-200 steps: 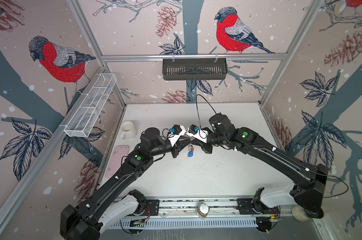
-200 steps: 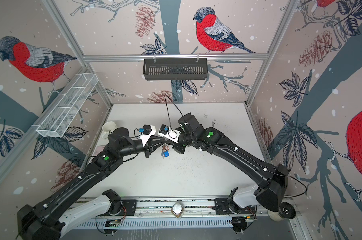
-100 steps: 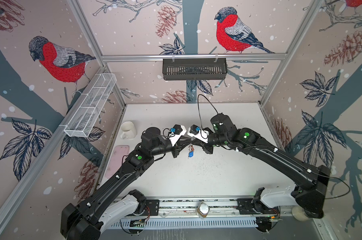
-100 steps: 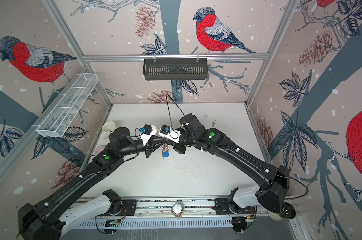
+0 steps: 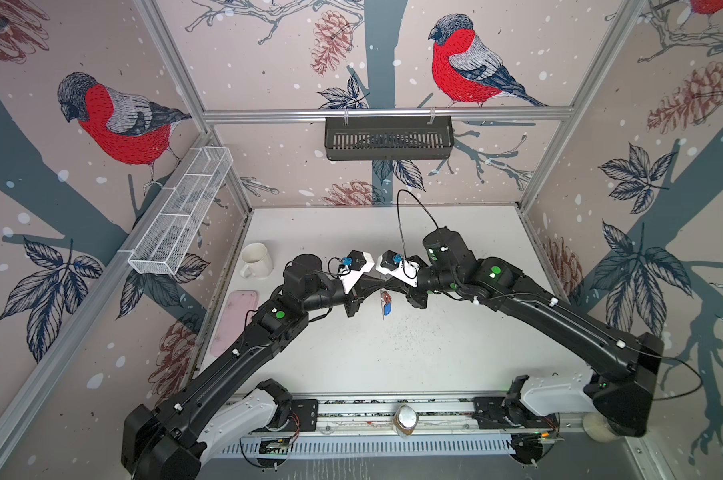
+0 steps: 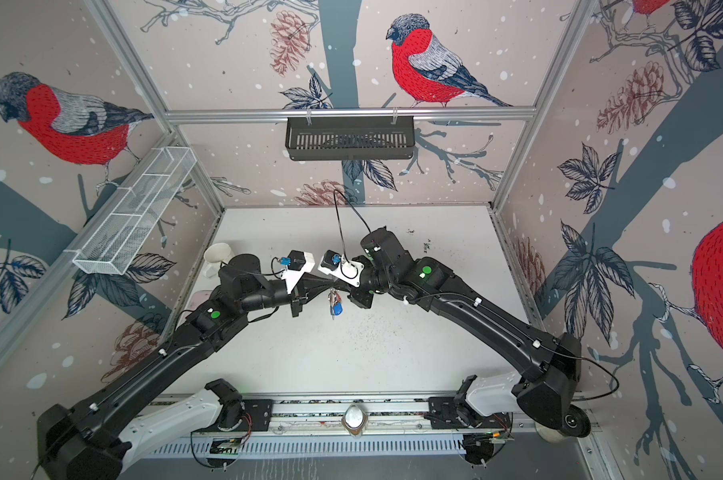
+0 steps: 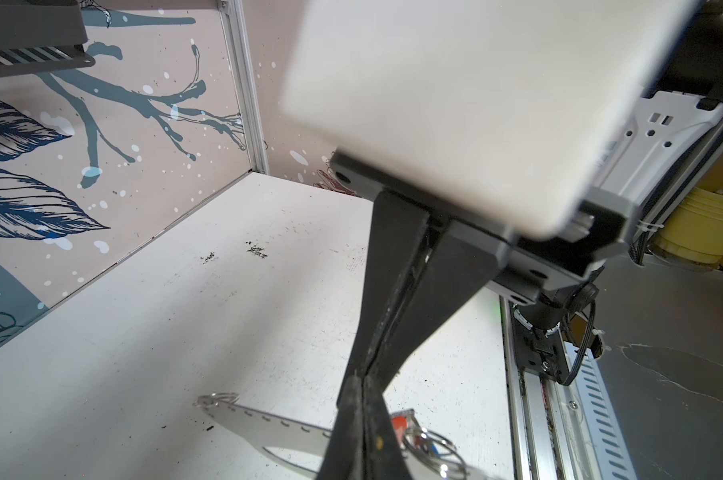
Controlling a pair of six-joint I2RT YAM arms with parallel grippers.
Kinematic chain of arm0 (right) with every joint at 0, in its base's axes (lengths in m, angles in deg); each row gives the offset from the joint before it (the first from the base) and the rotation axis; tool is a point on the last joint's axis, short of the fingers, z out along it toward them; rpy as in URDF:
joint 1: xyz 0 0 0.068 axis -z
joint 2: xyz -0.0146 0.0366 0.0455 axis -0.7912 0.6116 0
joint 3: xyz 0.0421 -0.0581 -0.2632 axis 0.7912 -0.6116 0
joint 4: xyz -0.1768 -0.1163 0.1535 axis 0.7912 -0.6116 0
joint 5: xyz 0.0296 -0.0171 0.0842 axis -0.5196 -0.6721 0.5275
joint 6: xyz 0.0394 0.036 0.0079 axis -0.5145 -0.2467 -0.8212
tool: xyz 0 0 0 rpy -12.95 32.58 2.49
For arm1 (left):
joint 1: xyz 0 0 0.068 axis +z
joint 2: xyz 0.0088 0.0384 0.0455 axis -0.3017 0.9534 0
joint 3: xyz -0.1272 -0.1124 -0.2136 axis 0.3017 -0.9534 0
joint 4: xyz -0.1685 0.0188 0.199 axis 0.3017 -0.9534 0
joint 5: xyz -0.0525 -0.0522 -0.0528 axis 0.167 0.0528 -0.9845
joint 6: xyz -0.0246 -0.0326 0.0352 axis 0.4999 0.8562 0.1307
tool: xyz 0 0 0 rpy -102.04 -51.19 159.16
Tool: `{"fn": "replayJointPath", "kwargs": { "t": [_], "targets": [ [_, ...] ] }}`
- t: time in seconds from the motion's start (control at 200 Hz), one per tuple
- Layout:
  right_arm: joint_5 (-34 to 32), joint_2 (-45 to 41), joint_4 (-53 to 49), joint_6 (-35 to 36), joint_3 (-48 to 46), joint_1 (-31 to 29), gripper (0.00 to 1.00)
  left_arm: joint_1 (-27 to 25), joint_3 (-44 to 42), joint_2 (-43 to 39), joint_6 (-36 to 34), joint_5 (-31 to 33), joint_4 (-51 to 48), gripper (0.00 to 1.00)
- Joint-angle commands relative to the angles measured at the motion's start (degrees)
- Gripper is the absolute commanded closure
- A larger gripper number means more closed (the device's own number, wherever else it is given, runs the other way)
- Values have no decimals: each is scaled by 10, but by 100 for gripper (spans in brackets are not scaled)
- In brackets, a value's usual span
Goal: Put the keys on the keyring
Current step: 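Regrasp the plate with the left gripper while the right gripper pinches the ring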
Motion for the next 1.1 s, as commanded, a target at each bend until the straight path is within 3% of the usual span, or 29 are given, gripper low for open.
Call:
{"fn": "replayJointPath", "kwargs": {
  "t": [0.0, 0.385, 0.49, 0.7, 1.091],
  "targets": [
    [31, -10, 38, -3, -2, 0, 100, -2, -3, 0, 1, 20, 32, 100],
    [21, -38, 69, -20, -35, 5, 100, -2, -61, -25, 56, 29, 180, 100],
    [18, -48, 79, -25, -45, 8, 90, -2, -67, -27, 65, 31, 205, 100],
    [16, -72, 100, -36, -67, 12, 83, -2, -71, -23, 83, 16, 249, 100],
    [66, -84, 189, -65, -121, 12, 85, -2, -91, -12, 126, -16, 333, 100]
  ]
}}
